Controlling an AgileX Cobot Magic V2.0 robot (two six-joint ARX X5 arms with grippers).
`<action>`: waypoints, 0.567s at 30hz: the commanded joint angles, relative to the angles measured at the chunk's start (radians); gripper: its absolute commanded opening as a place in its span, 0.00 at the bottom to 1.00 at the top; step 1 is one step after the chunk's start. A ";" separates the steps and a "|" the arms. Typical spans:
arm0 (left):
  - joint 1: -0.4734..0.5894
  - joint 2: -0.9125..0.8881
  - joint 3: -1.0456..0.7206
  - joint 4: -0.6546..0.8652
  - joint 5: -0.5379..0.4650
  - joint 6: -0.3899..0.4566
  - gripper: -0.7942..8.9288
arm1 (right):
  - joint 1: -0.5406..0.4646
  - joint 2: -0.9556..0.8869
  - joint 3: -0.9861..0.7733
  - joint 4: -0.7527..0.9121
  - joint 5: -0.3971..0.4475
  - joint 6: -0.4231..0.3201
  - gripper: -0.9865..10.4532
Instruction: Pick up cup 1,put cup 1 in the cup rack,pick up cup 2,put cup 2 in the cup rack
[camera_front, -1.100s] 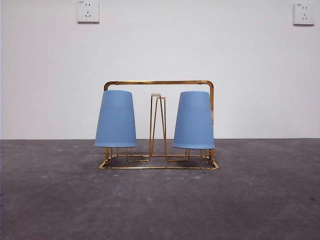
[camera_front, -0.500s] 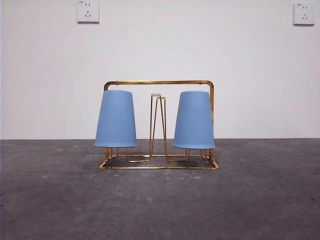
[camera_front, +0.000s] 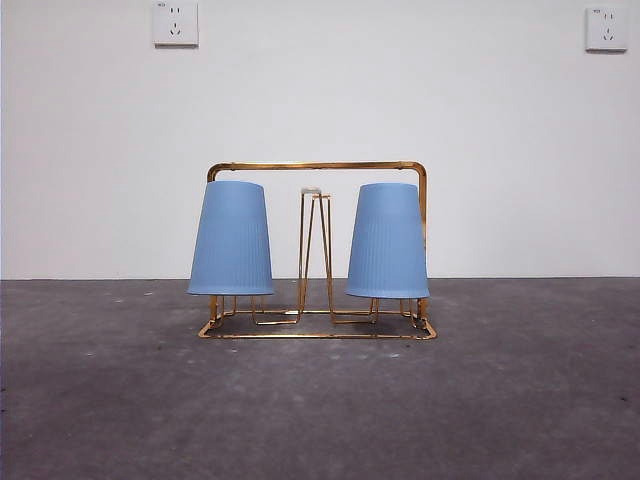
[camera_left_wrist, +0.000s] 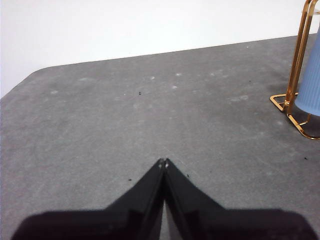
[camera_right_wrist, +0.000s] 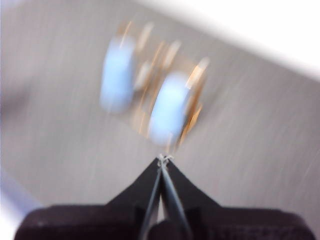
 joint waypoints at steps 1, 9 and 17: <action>0.004 0.000 -0.011 0.008 0.003 -0.006 0.08 | -0.237 -0.066 -0.046 0.124 -0.174 -0.010 0.09; 0.004 0.000 -0.011 0.008 0.003 -0.006 0.08 | -0.686 -0.324 -0.491 0.603 -0.364 -0.101 0.09; 0.004 0.004 -0.011 0.008 0.003 -0.006 0.08 | -0.705 -0.554 -0.980 0.858 -0.369 -0.109 0.09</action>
